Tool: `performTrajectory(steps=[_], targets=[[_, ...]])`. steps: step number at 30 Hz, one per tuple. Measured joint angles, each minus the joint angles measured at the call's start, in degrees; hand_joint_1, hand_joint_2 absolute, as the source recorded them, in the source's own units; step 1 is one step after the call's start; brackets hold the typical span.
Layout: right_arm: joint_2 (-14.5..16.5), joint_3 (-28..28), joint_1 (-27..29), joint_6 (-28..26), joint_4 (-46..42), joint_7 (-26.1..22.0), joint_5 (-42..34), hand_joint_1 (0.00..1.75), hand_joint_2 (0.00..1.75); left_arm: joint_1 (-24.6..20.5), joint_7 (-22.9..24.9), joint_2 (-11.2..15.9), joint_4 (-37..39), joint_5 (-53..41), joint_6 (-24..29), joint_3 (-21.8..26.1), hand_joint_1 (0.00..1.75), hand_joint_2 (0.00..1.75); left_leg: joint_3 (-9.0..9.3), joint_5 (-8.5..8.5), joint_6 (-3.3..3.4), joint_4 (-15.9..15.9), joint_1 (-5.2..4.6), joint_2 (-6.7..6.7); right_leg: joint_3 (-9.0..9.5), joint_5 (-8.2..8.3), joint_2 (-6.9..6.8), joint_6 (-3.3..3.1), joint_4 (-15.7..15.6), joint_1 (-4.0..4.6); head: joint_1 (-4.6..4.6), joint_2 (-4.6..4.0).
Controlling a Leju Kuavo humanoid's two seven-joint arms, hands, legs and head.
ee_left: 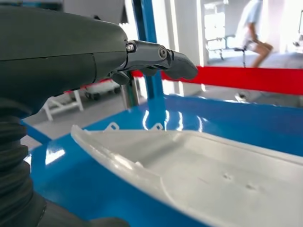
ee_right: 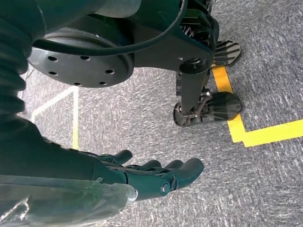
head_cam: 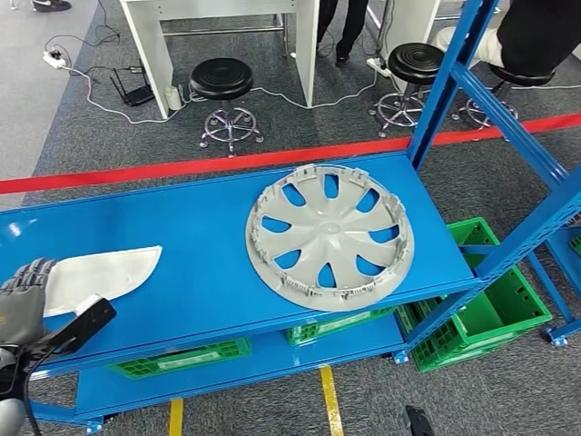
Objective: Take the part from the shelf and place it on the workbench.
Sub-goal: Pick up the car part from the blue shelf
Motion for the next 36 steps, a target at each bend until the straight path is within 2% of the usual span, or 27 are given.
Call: performTrajectory(steps=[8,17,21,28,36], targets=[[0.15,-0.34,-0.24,0.03,0.00,0.19,0.92,0.00,1.75,-2.60,-1.46,-3.62,4.48,-3.65,-0.16,1.49,0.00,1.75,0.00,0.00,-0.01,0.00,0.00,0.00,0.01,0.02,0.02,-0.02,0.00,0.00,0.01,0.01],[0.17,-0.42,-0.35,0.02,0.00,0.26,0.96,0.00,1.75,-3.22,-1.83,-5.01,6.44,-3.72,-0.23,1.96,0.00,1.75,0.00,0.00,-0.01,0.00,0.00,0.01,-0.01,0.02,0.03,-0.03,0.00,0.00,0.01,0.01],[0.17,-0.42,-0.38,0.07,0.00,0.42,1.26,0.00,1.75,-3.93,-3.53,-5.66,7.86,-3.97,-0.69,2.37,0.00,1.75,0.00,0.00,-0.01,0.00,0.00,0.01,-0.01,0.02,0.02,-0.03,0.00,0.00,0.01,0.00],[0.37,-0.43,-0.58,0.30,0.00,0.79,2.38,0.00,1.75,-7.73,-7.26,-8.50,13.91,-5.55,0.05,3.25,0.00,1.75,0.04,0.02,-0.02,0.00,-0.01,-0.01,0.09,0.02,-0.02,-0.03,0.00,0.00,0.01,0.00],[0.87,-0.43,-0.89,0.42,0.00,0.99,4.07,0.00,1.75,-11.80,-10.34,-11.72,20.60,-9.13,3.47,4.29,0.00,1.75,0.15,0.04,-0.05,0.00,-0.01,-0.02,0.18,0.02,-0.05,-0.03,0.01,0.00,0.01,0.01]])
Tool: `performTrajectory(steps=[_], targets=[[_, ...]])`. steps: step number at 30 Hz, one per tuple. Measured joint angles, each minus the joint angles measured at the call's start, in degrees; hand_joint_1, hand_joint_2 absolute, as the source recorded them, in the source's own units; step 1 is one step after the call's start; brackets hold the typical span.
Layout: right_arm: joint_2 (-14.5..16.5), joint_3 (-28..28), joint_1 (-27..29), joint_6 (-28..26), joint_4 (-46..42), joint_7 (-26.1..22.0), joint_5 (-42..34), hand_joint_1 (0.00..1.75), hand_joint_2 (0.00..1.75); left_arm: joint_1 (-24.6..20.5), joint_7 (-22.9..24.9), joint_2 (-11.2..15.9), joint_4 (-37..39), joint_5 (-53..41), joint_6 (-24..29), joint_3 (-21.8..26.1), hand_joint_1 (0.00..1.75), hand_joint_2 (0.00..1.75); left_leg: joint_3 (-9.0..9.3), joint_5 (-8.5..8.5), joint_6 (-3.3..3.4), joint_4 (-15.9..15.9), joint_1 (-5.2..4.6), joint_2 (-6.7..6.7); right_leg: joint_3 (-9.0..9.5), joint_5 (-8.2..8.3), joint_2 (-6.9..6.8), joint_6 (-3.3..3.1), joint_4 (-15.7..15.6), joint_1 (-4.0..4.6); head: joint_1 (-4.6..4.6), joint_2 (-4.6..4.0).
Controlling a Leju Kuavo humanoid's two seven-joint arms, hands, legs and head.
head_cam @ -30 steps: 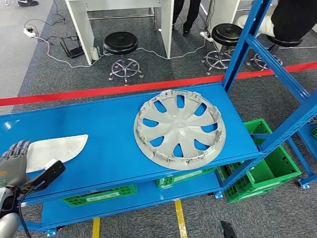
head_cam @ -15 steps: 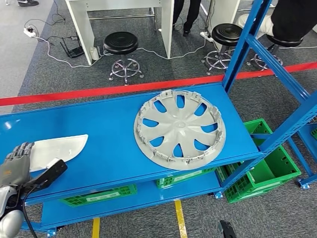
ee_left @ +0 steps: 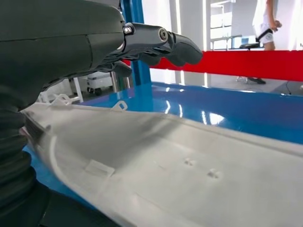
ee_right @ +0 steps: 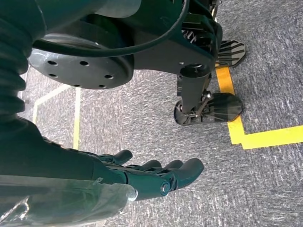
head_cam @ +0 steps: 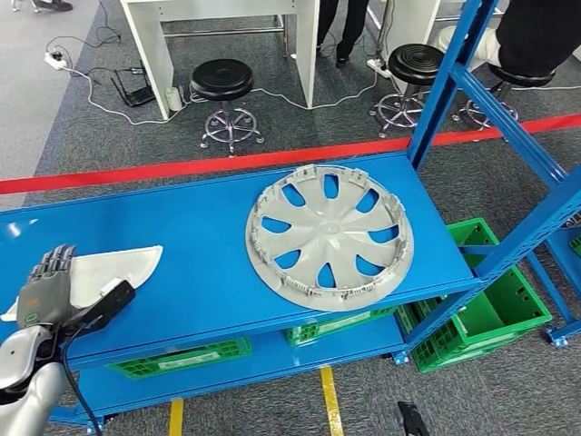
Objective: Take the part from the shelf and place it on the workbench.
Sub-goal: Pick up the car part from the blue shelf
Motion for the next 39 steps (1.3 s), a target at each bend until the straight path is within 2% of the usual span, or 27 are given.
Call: performTrajectory(steps=[8,9,10,11,14,15,16,30,39], targets=[[0.42,0.01,-0.63,-0.03,-0.02,0.21,0.94,0.00,1.75,-3.33,-0.53,-2.13,4.62,-2.17,1.22,1.24,0.00,1.75,0.19,0.05,-0.07,-0.02,0.00,-0.01,0.16,0.00,-0.01,0.00,0.03,0.00,0.00,0.01],[0.43,0.00,-0.63,-0.04,-0.02,0.21,0.99,0.00,1.75,-3.51,-0.53,-2.25,4.88,-2.33,1.30,1.33,0.03,1.75,0.21,0.05,-0.07,-0.02,0.00,-0.01,0.18,0.00,-0.01,0.00,0.04,0.00,0.00,0.00],[0.45,0.01,-0.63,-0.05,-0.02,0.23,1.06,0.00,1.75,-3.66,-0.53,-2.37,5.11,-2.57,1.42,1.41,0.14,1.75,0.22,0.06,-0.08,-0.03,0.00,-0.01,0.19,0.00,-0.01,0.00,0.04,0.00,0.01,0.00],[0.47,0.00,-0.63,-0.08,-0.02,0.29,1.17,0.00,1.75,-3.79,-0.53,-2.46,5.34,-2.86,1.59,1.47,0.33,1.75,0.24,0.06,-0.08,-0.03,0.00,-0.02,0.20,0.00,-0.01,0.00,0.05,0.00,0.01,0.00],[0.55,0.02,-0.62,-0.20,-0.02,0.56,1.72,0.00,1.75,-3.90,-0.59,-2.77,6.00,-3.80,2.13,1.78,1.41,1.75,0.27,0.06,-0.09,-0.04,0.00,-0.01,0.21,0.01,0.01,-0.01,0.06,0.00,0.00,-0.01],[0.57,0.01,-0.62,-0.22,-0.02,0.64,1.94,0.00,1.75,-3.85,-0.67,-2.88,6.18,-4.14,2.32,1.92,1.66,1.75,0.28,0.07,-0.09,-0.04,0.00,-0.01,0.20,0.01,0.01,-0.02,0.07,0.00,0.00,0.00],[0.59,0.00,-0.61,-0.24,-0.02,0.70,2.13,0.00,1.75,-3.77,-0.78,-3.02,6.33,-4.45,2.50,2.09,1.71,1.75,0.28,0.07,-0.10,-0.04,0.00,-0.01,0.20,0.02,0.01,-0.03,0.07,0.00,0.01,-0.01],[0.70,-0.61,-0.51,-0.24,-0.02,0.05,2.79,0.00,1.75,-2.73,-1.43,-4.59,6.44,-6.57,3.03,3.30,1.75,1.75,0.24,0.07,-0.11,-0.05,0.00,-0.01,0.12,0.01,0.03,-0.03,0.07,0.00,-0.01,0.00],[0.70,-2.17,-0.28,-0.30,-0.02,-0.46,2.92,0.00,1.75,-0.62,-3.10,-5.09,2.83,-4.05,3.85,4.61,1.75,1.75,0.20,0.07,-0.11,-0.05,0.00,0.00,0.08,0.01,0.04,-0.03,0.07,0.00,0.00,0.00]])
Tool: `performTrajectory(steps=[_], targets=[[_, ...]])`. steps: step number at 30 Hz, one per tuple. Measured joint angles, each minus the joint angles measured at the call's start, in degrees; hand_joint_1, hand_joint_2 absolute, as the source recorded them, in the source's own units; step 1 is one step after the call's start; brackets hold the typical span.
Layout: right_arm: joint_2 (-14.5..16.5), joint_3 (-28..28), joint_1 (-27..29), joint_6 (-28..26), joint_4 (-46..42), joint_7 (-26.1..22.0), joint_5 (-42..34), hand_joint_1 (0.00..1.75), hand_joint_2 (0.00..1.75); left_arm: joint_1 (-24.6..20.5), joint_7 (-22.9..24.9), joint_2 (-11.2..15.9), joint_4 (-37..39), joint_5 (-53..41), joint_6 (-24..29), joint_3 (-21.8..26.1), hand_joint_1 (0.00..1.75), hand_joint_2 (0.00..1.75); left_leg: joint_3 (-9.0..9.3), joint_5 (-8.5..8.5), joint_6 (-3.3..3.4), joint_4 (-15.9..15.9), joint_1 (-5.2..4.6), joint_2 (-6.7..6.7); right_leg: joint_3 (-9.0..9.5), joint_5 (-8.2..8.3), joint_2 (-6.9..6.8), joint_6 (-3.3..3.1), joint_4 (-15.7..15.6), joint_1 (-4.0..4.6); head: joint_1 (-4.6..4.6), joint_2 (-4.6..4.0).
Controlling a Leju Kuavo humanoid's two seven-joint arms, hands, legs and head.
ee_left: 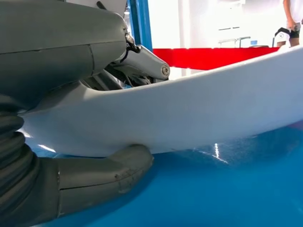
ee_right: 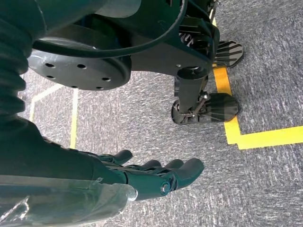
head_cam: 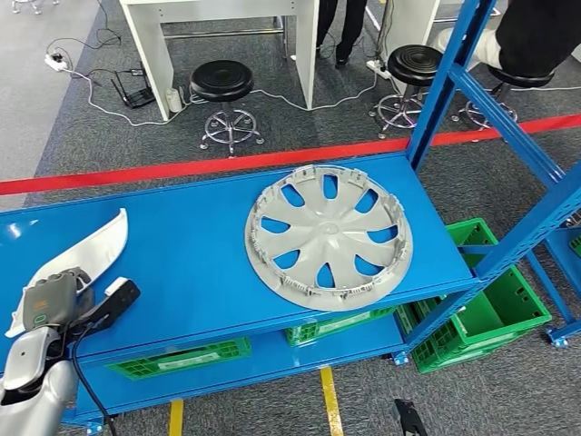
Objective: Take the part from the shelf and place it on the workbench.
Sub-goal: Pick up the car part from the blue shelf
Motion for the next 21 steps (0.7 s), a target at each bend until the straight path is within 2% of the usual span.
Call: performTrajectory(steps=[6,11,21], targets=[[0.00,-0.66,0.22,-0.28,0.00,-0.38,0.09,0.00,1.75,1.74,-0.64,-0.29,-2.66,1.21,0.96,0.77,1.75,1.75,-0.03,0.00,0.00,0.00,0.00,0.01,-0.03,0.00,0.03,0.00,0.00,0.00,0.00,0.01],[0.00,-1.28,0.69,-0.74,0.00,-1.30,-0.18,0.00,1.75,5.23,-4.59,-0.62,-8.23,5.99,2.33,1.83,1.75,1.75,-0.09,-0.02,-0.02,0.00,0.00,0.03,-0.11,0.00,0.10,0.00,0.00,0.00,0.00,0.00],[-0.01,-2.52,1.67,-0.94,0.00,-2.22,-0.68,0.00,1.75,9.26,-5.02,-1.12,-18.21,5.98,4.05,2.59,1.75,1.75,-0.15,-0.03,-0.02,0.00,0.01,0.02,-0.16,-0.01,0.05,-0.01,-0.01,0.00,0.00,0.00]])
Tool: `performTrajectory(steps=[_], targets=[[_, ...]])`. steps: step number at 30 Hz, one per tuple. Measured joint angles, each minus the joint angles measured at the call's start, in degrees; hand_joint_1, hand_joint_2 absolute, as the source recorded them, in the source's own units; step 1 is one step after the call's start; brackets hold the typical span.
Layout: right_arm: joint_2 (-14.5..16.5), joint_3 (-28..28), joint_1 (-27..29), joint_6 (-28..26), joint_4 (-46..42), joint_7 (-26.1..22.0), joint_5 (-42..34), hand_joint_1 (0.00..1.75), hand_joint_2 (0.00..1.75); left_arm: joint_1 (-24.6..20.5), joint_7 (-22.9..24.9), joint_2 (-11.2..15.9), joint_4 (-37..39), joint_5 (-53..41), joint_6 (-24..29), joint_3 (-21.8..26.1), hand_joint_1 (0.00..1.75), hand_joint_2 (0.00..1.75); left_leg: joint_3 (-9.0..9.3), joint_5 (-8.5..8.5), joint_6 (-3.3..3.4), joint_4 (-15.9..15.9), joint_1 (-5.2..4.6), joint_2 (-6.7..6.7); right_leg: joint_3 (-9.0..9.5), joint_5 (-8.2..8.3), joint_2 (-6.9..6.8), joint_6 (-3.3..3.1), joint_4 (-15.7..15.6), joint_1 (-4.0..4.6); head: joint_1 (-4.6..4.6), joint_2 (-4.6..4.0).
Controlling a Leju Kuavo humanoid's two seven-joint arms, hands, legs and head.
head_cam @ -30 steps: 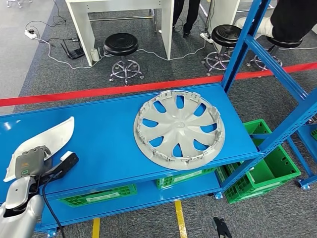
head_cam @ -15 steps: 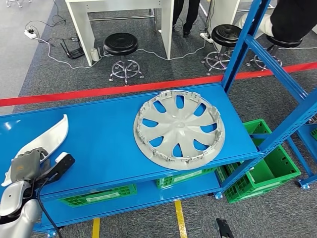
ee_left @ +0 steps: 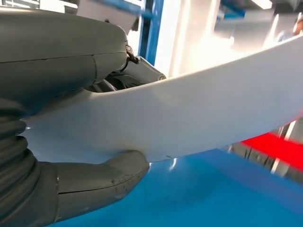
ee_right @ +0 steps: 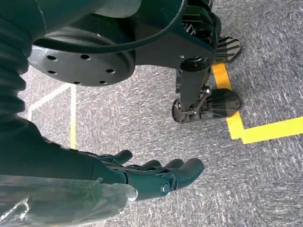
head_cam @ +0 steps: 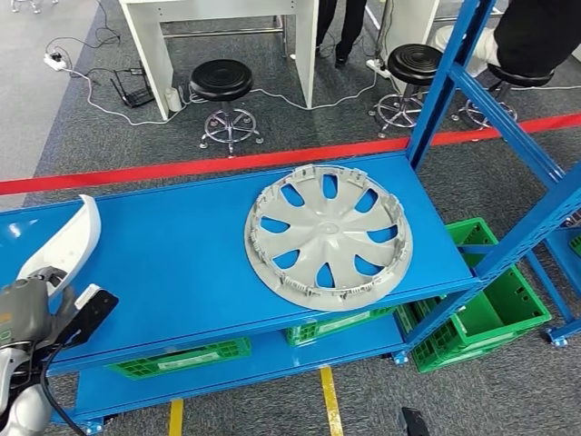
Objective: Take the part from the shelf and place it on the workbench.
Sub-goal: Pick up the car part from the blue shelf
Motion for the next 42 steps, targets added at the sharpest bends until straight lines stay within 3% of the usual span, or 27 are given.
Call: performTrajectory(steps=[9,16,18,20,21,22,23,25,27,28,31,33,36,38,40,42], targets=[[0.01,-1.25,0.26,-0.02,0.00,-0.59,-0.13,0.00,1.75,1.78,-1.56,-0.82,-4.98,0.90,0.59,-0.26,1.75,1.75,0.00,0.00,0.00,0.00,0.00,0.00,0.00,0.00,0.01,0.00,0.00,0.00,0.01,-0.01],[-0.01,-2.32,0.61,0.75,0.00,-2.13,-1.09,0.00,1.75,3.96,-1.57,-1.85,-7.28,1.88,2.88,-0.48,1.75,1.75,0.11,0.33,1.23,-0.37,-0.16,0.14,-0.01,-0.08,0.01,0.95,-0.09,-0.43,-0.02,0.00],[-0.03,-2.75,0.94,1.49,0.00,-3.25,-1.24,0.00,1.75,5.25,-1.56,-2.49,-8.60,2.28,4.59,-0.31,1.75,1.75,0.25,0.74,1.60,-1.00,0.13,0.35,-1.42,-2.61,-0.10,1.28,3.17,-0.47,0.14,0.01],[-0.04,-3.17,1.29,2.13,0.00,-4.22,-1.36,0.00,1.75,6.69,-1.97,-3.13,-9.75,2.79,5.88,-0.08,1.75,1.75,0.17,0.80,1.67,-1.07,0.16,0.50,-4.58,-6.67,-0.17,1.69,10.65,-0.67,0.31,0.00],[-0.05,-3.40,1.46,2.42,0.01,-4.69,-1.38,0.00,1.75,7.47,-2.49,-3.49,-10.23,3.14,6.43,0.05,1.75,1.75,0.12,0.82,1.64,-1.06,0.16,0.55,-6.06,-7.98,-0.18,1.90,14.10,-0.81,0.35,-0.01],[-0.05,-3.60,1.64,2.67,0.01,-5.18,-1.34,0.00,1.75,8.29,-3.28,-3.91,-10.75,3.54,7.01,0.22,1.75,1.75,0.08,0.85,1.58,-1.05,0.19,0.59,-6.75,-8.19,-0.20,2.09,15.86,-0.96,0.34,-0.01],[-0.05,-3.75,1.80,2.97,0.02,-5.68,-1.24,0.00,1.75,9.09,-4.18,-4.39,-11.28,3.92,7.60,0.45,1.75,1.75,0.06,0.90,1.48,-1.04,0.26,0.59,-6.32,-7.19,-0.23,2.26,15.27,-1.13,0.35,-0.01],[-0.08,-4.01,1.96,3.58,0.02,-6.59,-1.05,0.00,1.75,10.56,-5.92,-5.36,-12.38,4.37,8.53,1.08,1.75,1.75,0.03,0.99,0.95,-0.88,0.50,0.56,-2.51,-3.46,-0.26,2.73,8.07,-1.58,0.37,-0.02],[-0.02,-4.19,1.94,4.24,0.02,-7.15,-1.04,0.00,1.75,11.58,-6.89,-6.03,-13.36,4.40,8.95,1.68,1.75,1.75,-0.15,1.17,0.08,-0.64,0.54,0.40,0.89,-1.30,0.06,2.61,1.86,-1.69,0.48,-0.01],[0.02,-4.25,1.93,4.49,0.02,-7.31,-1.03,0.00,1.75,11.90,-7.13,-6.25,-13.74,4.27,9.06,1.85,1.75,1.75,-0.25,1.34,-0.36,-0.52,0.46,0.27,1.34,-1.21,0.23,2.24,0.79,-1.66,0.52,-0.01],[0.02,-4.54,1.97,4.89,0.02,-7.60,-0.80,0.00,1.75,12.48,-7.54,-6.79,-14.27,3.39,9.22,2.32,1.75,1.75,-0.65,1.76,-1.53,-0.49,0.55,0.04,0.30,-0.75,0.32,0.35,1.05,-1.47,0.51,-0.01],[0.01,-4.77,1.95,4.94,0.02,-7.76,-0.43,0.00,1.75,12.71,-7.64,-7.08,-14.31,2.68,9.22,2.64,1.75,1.75,-1.97,-0.99,-1.97,2.03,0.68,0.09,-0.64,0.11,0.16,-0.74,1.01,-1.47,0.40,-0.01],[0.01,-4.96,1.99,5.01,0.02,-7.91,-0.03,0.00,1.75,12.76,-7.70,-7.36,-14.32,1.98,9.18,2.78,1.75,1.75,-5.67,-8.29,-2.10,12.77,0.68,0.14,-2.44,1.53,-0.09,-1.38,1.03,-1.17,0.25,0.00],[0.01,-5.09,2.02,5.03,0.02,-7.91,0.00,0.00,1.75,12.75,-7.72,-7.49,-14.31,1.76,9.15,2.78,1.75,1.75,-6.20,-9.46,-1.95,16.59,0.65,0.14,-3.48,2.28,-0.20,-1.41,1.06,-0.93,0.25,0.00],[-0.01,-5.17,2.01,5.03,0.02,-7.91,0.01,0.00,1.75,12.74,-7.72,-7.59,-14.32,1.67,9.14,2.79,1.75,1.75,-3.71,-7.44,-1.65,14.01,0.57,0.14,-4.24,2.90,-0.21,-1.29,1.07,-0.82,0.26,-0.01],[-0.01,-5.22,2.00,5.04,0.02,-7.91,0.00,0.00,1.75,12.60,-7.72,-7.71,-14.33,1.65,9.13,2.79,1.75,1.75,1.67,-5.13,-1.17,6.41,0.35,0.15,-4.95,3.64,-0.16,-0.94,1.10,-0.69,0.24,-0.01]])
